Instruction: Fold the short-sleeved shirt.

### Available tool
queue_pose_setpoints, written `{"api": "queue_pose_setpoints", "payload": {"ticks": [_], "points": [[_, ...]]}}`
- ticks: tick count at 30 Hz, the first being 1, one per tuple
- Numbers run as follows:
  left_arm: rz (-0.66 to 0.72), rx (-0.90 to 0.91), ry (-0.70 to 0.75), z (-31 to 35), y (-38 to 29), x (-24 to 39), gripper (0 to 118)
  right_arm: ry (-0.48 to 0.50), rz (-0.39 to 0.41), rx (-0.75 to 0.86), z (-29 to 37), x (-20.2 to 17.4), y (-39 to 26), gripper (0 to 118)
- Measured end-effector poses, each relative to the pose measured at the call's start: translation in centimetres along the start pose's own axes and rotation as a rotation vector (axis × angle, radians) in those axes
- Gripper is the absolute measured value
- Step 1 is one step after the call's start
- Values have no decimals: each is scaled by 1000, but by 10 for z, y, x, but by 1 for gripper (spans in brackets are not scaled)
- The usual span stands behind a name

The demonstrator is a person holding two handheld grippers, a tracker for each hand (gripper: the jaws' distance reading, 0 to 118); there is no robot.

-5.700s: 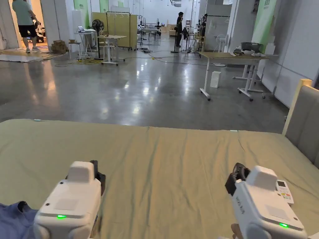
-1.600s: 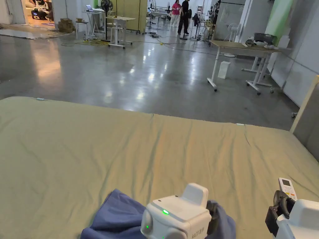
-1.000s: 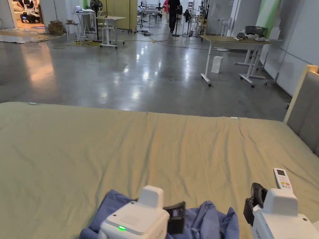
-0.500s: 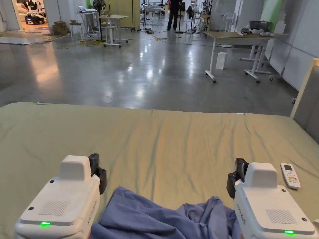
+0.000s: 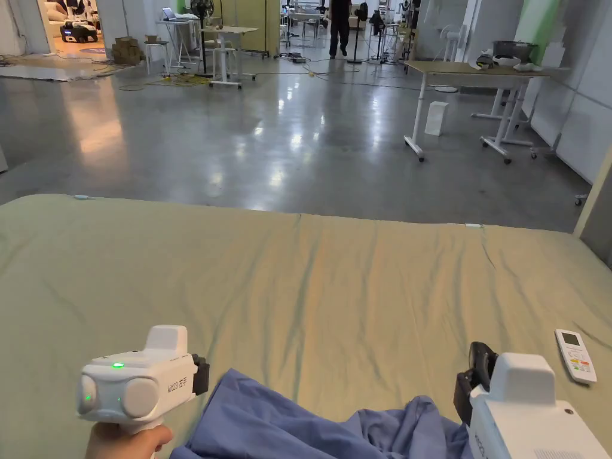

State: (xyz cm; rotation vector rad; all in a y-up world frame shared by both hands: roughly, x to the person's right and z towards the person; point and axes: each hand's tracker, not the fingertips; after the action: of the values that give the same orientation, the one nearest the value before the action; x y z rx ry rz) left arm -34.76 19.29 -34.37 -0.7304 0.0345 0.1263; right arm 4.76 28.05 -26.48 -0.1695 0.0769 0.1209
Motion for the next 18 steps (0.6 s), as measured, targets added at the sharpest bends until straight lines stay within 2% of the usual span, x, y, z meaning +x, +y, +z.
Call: {"api": "queue_pose_setpoints", "payload": {"ticks": [1,2,3,4,5,6,8,10,15,17,18], "points": [[-3,-39,-2,-16,2,0,12,-4,3,-7,-3,2,-3,0],[-7,-76,-2,-37,6,-6,34,-9,4,-15,-7,4,-7,0],[-4,-105,6,-53,8,-6,45,-14,4,-25,-8,6,-9,0],[-12,-142,15,-69,11,-5,51,-17,2,-37,-11,8,-13,0],[-15,-170,7,-84,14,-4,51,-23,-4,-53,-14,11,-17,0],[-12,-191,8,-92,13,-2,66,-27,-1,-62,-17,13,-20,0],[-21,-220,9,-114,15,1,83,-37,2,-83,-21,18,-27,0],[-44,-245,39,-131,17,2,86,-42,9,-101,-26,23,-33,0],[-173,-321,115,-162,2,9,85,-58,18,-148,-32,34,-46,0],[-149,-289,120,-158,0,13,79,-62,20,-166,-36,38,-50,0],[-144,-294,130,-155,0,19,72,-62,19,-173,-39,40,-52,0]]}}
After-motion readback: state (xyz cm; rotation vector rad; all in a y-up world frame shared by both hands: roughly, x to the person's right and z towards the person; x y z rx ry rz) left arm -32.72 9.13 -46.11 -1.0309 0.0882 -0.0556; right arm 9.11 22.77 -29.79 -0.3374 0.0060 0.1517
